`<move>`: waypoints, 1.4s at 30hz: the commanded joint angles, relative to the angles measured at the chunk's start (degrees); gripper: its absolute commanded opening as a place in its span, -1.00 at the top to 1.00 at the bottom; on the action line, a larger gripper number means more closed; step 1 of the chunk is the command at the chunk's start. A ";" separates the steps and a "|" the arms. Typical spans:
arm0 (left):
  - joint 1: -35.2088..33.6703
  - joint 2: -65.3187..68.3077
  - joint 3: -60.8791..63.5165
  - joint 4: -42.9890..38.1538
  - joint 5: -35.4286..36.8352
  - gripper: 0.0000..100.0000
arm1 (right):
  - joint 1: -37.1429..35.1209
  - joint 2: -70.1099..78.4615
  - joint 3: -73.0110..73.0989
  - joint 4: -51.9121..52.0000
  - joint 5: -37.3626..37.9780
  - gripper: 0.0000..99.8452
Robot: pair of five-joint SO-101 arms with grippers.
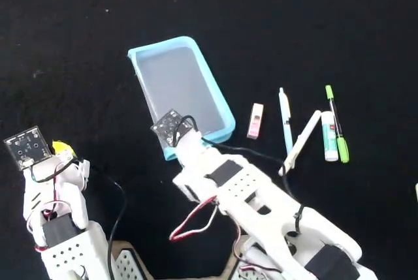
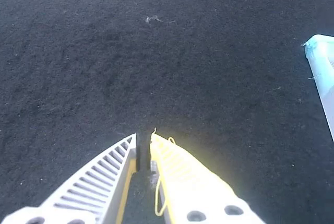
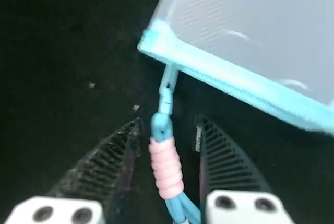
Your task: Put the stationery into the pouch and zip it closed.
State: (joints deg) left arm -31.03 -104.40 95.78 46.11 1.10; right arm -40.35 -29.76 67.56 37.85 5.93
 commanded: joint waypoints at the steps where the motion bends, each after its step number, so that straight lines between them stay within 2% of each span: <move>1: 0.40 -0.09 -0.22 -0.70 0.53 0.88 | -1.05 0.22 -0.57 -2.46 -0.88 0.71; 7: 0.40 -0.09 -0.22 -0.70 0.53 0.88 | -0.70 11.03 -9.01 0.70 -0.97 0.60; 10: 0.40 -0.09 -0.13 -0.70 0.53 0.88 | -0.70 15.87 -12.70 2.81 -0.97 0.62; 13: 0.40 -0.09 -0.13 -0.70 0.53 0.88 | -0.70 18.51 -14.99 4.22 -0.44 0.71; 16: 0.40 -0.09 -0.13 -0.70 0.53 0.88 | -0.79 19.56 -15.60 4.84 1.85 0.97; 20: 0.40 -0.09 0.04 -0.70 0.53 0.88 | 0.97 17.89 -15.87 7.65 8.44 0.98; 24: 1.01 -0.09 0.04 -0.70 0.53 0.88 | 3.25 11.91 -16.48 5.98 10.37 0.98; 28: 1.10 -0.09 -0.04 -0.70 0.53 0.88 | -1.32 4.26 -15.78 0.09 10.11 0.98; 32: 1.71 -0.09 -0.13 -0.70 0.53 0.88 | -5.10 -1.27 -11.30 -10.37 10.11 0.98; 36: 5.93 -0.09 0.04 -0.70 0.53 0.87 | -5.10 -2.77 -3.65 -20.40 10.11 0.98; 42: 15.34 -0.09 1.54 -0.18 0.44 0.68 | -4.92 -3.03 4.44 -31.47 10.29 0.98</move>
State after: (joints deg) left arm -20.31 -104.40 95.78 46.11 1.10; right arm -44.75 -30.11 71.25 11.30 15.60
